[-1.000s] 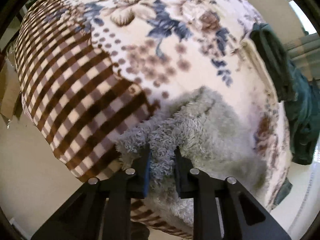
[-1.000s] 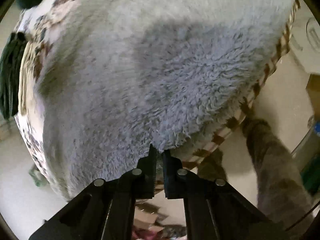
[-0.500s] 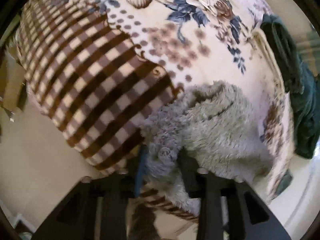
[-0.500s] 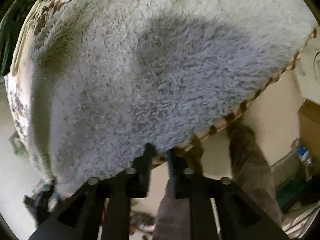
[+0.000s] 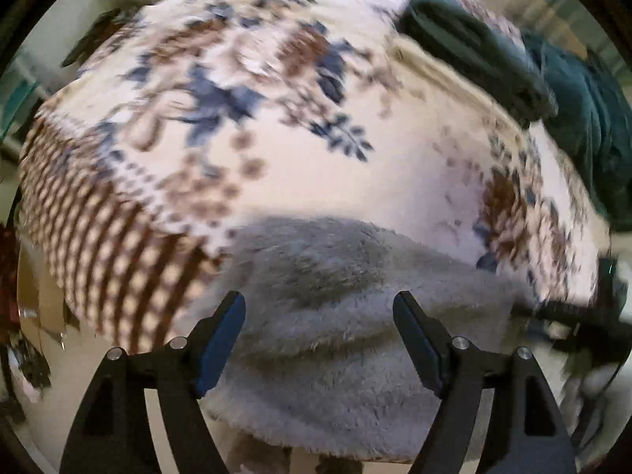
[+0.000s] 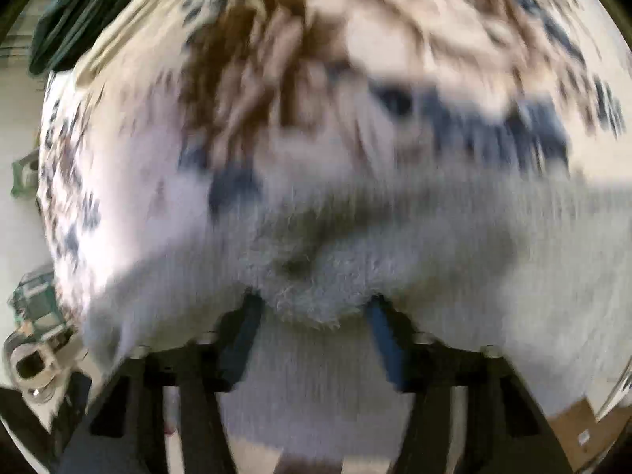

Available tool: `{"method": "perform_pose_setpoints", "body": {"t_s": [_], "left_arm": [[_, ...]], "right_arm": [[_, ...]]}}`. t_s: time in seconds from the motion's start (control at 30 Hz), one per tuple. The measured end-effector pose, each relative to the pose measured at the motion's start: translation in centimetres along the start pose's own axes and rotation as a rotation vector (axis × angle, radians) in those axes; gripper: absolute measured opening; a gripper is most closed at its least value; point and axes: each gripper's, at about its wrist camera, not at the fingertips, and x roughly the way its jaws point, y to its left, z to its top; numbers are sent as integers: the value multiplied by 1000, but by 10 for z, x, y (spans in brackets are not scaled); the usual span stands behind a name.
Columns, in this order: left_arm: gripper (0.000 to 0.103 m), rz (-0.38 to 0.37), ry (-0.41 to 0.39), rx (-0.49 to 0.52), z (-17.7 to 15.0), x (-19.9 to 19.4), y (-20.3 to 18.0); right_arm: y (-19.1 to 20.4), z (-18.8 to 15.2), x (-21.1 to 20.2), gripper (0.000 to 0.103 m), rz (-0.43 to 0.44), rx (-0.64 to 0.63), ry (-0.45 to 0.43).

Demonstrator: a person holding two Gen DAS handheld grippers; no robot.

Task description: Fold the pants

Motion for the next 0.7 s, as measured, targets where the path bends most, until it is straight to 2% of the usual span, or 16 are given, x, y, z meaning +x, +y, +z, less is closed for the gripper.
{"method": "perform_pose_setpoints", "body": {"t_s": [0.07,0.13,0.23,0.27,0.3,0.33,0.4,0.5,0.53,0.57,0.6,0.7], "left_arm": [[76,8,26,-5,1,18,1],[76,35,47,-7,4,34,8],[76,33,67,-32,8,45,20],[76,31,68,-36,9,46,24],[76,33,74,-42,9,47,27],[76,32,79,-52,10,49,30],[76,19,90,-78,12,54,37],[76,16,92,-82,15,57,41],[76,14,93,-82,16,57,41],[76,13,96,-79,18,60,41],[76,10,97,-76,20,63,40],[76,-3,105,-75,19,68,42]], "right_arm": [[-11,17,-3,46,4,59,-28],[-22,25,-8,45,-29,98,-24],[-38,24,-42,46,51,123,-68],[-38,24,-53,49,76,93,-84],[-35,24,-59,62,74,48,-82],[-30,25,-60,69,69,15,-71],[-18,30,-52,69,52,-76,-27],[8,34,-12,69,-38,-198,120],[6,34,-5,56,-42,-201,136],[3,37,-2,39,-16,-205,139],[2,40,-5,9,12,-187,128],[-3,51,-25,8,23,-106,9]]}}
